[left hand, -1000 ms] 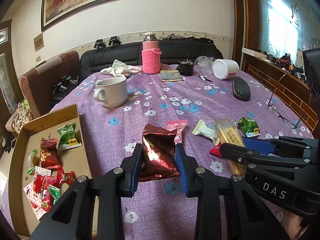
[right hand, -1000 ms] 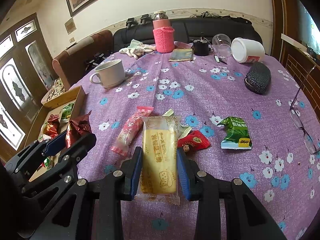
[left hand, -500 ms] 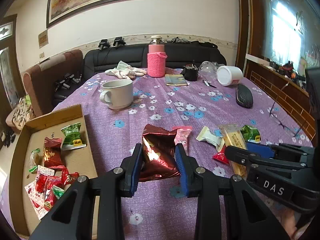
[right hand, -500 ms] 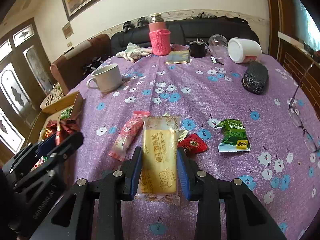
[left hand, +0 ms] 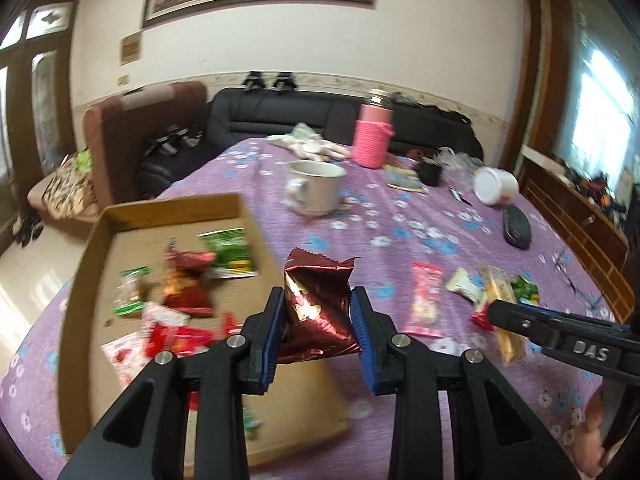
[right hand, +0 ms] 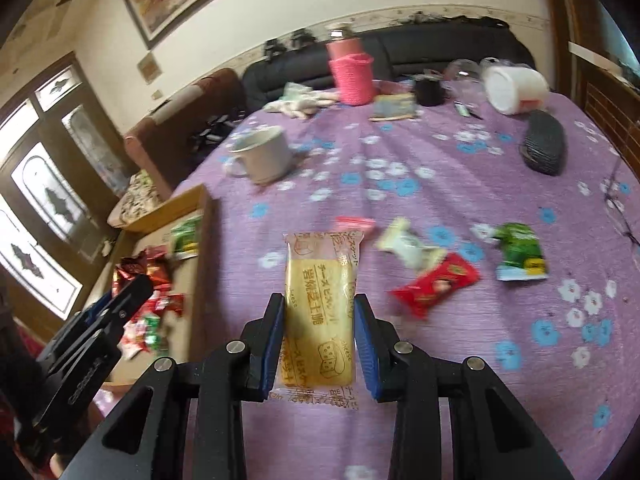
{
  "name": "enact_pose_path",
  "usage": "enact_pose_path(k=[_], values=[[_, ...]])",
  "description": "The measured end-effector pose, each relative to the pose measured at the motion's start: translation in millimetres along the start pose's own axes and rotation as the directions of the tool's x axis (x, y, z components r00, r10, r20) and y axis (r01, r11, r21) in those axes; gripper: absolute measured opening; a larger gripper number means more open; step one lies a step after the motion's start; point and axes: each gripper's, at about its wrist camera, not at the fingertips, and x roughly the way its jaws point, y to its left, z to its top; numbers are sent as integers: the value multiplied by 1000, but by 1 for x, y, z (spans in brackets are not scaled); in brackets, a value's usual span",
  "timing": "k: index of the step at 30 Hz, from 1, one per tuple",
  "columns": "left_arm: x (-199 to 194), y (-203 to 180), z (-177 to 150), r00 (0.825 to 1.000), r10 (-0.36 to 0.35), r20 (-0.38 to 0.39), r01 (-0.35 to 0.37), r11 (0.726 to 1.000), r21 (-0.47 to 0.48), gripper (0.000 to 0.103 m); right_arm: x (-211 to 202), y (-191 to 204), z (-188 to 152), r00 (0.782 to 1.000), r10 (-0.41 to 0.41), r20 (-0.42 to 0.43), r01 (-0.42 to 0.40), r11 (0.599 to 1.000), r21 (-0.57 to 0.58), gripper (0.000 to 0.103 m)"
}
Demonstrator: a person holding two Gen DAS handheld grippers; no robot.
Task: Organize snacks
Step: 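Carry both snacks over the box and open both grippers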
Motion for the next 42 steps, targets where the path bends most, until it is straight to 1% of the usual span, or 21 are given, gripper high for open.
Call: enact_pose_path(k=[3,5,8,11,14,16,19,25,38,42], values=[[-9,31,0,998,52,21,-51,998,-41,32,2,31,2,999,34,0,-33,998,-61,37],[-12,53,-1,996,82,17,-80,994,-79,32,7,52,2,999,53,-7,-53,994,-100,37],[-8,86,-6,991,135,-21,-137,982,-131,32,22,84,-2,996,81,-35,-86,984,-153,37],[-2,113,-11,985,163,-58,-171,968,-186,32,39,119,-8,991,117,-69,-129,971,-201,37],[6,128,-17,978,189,-85,-203,953,-224,32,54,144,-13,987,134,-91,-152,958,-244,37],[10,132,-19,978,182,-103,-202,949,-242,32,65,156,-16,986,132,-105,-155,953,-260,37],[16,133,-22,974,191,-122,-215,946,-242,32,80,162,-23,985,118,-126,-149,951,-272,37],[16,137,-23,971,198,-136,-227,940,-255,32,97,163,-35,983,91,-159,-135,945,-297,37],[19,133,-23,965,223,-138,-249,942,-224,32,98,157,-44,988,66,-140,-107,946,-305,39],[19,131,-23,962,237,-136,-262,941,-212,32,96,157,-47,991,56,-121,-91,945,-315,43]])
